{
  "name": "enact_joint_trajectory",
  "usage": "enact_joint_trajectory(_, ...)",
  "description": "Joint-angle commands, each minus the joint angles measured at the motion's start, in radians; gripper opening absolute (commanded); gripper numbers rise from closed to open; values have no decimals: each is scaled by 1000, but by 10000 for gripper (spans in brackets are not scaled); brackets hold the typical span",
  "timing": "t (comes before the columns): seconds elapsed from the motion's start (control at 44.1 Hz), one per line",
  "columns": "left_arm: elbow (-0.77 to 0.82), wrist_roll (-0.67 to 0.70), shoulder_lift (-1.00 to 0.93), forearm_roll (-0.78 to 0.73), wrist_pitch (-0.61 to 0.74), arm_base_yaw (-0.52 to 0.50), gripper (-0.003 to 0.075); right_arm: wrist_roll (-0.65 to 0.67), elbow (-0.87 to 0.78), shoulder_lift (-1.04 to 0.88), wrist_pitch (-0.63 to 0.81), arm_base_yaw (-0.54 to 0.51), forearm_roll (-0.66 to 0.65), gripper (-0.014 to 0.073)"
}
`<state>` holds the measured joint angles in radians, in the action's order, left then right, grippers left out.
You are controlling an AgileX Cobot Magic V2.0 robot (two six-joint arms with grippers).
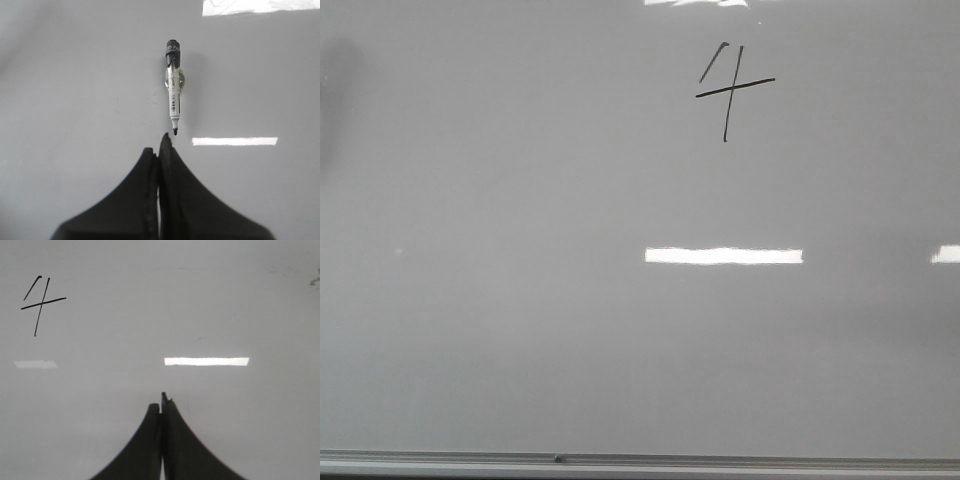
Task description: Write number 4 on whiteboard
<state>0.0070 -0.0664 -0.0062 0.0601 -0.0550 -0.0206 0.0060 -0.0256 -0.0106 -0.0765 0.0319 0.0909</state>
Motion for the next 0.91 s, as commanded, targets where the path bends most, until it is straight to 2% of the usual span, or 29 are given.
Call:
enact_joint_trajectory(0.0, 5, -2, -14, 4, 82, -2, -20, 3, 13, -20, 96, -8, -13, -69)
enact_joint_trajectory(0.885, 5, -2, -14, 4, 82, -2, -20, 52, 13, -20, 152, -36, -60, -69)
